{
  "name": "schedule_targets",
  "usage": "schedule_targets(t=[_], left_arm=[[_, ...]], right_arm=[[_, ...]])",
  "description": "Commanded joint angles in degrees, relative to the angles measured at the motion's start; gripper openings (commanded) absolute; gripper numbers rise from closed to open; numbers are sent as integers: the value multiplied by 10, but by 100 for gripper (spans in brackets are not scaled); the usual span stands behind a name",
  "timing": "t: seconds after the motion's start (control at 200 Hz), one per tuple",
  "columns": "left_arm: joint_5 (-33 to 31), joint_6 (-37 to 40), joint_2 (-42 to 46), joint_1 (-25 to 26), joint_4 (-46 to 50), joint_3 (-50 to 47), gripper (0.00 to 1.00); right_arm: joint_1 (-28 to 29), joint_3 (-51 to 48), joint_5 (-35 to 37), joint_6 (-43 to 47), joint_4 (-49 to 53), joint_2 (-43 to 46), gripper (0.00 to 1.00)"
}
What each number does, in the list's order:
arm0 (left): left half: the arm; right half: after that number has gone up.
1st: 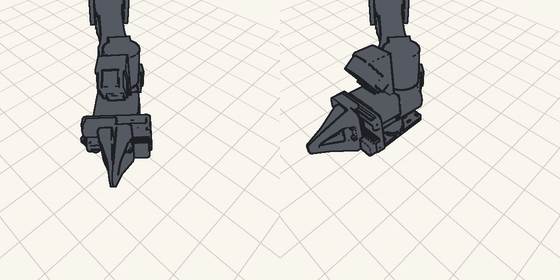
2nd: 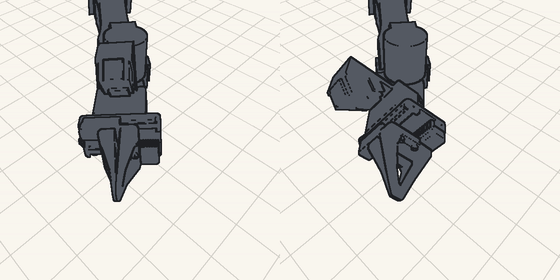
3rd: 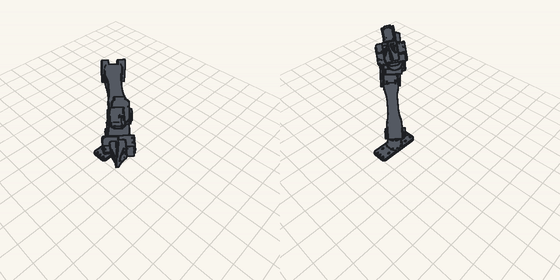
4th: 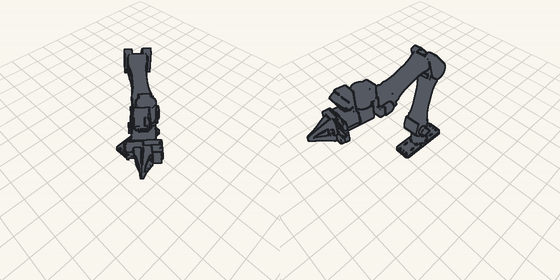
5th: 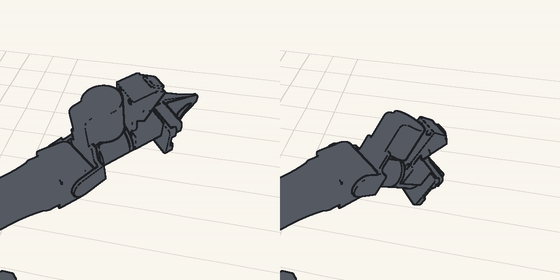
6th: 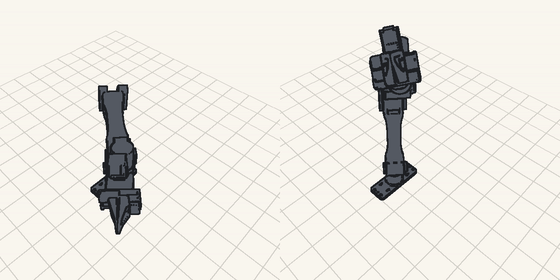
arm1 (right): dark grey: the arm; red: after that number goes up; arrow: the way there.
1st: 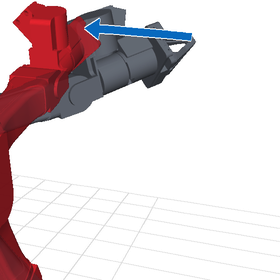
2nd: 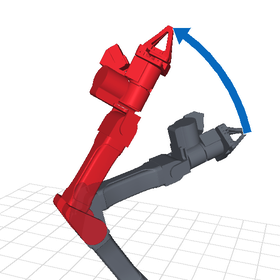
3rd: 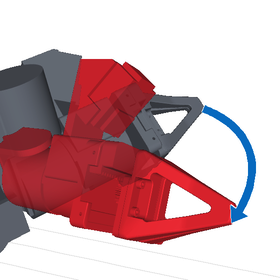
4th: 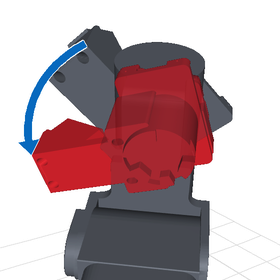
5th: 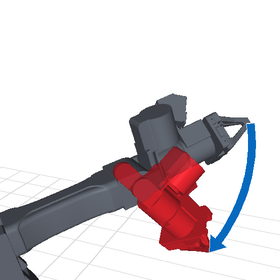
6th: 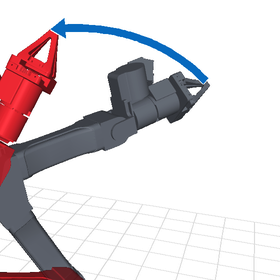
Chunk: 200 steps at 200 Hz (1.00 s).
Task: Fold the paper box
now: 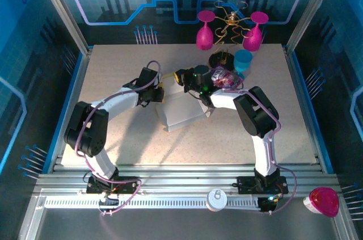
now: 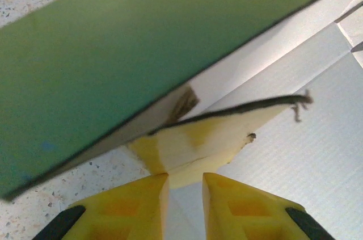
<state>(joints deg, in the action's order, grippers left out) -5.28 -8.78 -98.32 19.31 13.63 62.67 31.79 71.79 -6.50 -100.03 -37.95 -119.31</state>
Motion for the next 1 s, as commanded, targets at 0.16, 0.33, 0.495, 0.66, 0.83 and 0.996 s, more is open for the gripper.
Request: schedule_targets(t=[0.16, 0.33, 0.495, 0.66, 0.83, 0.996], left_arm=[[-47, -35, -41, 0, 12, 31, 24], [-80, -57, -34, 4, 26, 23, 35], [-98, -66, -1, 4, 14, -4, 42], [-81, -25, 27, 3, -16, -35, 43], [30, 33, 73, -3, -59, -74, 44], [137, 40, 126, -13, -69, -115, 47]], right_arm=[[3, -24, -27, -4, -24, -12, 0], [1, -29, -23, -9, -37, -14, 0], [-3, -31, -20, -10, -43, -15, 0], [-8, -23, -23, -16, -45, -23, 0], [-12, -9, -26, -14, -26, -25, 0], [-14, -8, -19, -12, -40, -29, 0]])
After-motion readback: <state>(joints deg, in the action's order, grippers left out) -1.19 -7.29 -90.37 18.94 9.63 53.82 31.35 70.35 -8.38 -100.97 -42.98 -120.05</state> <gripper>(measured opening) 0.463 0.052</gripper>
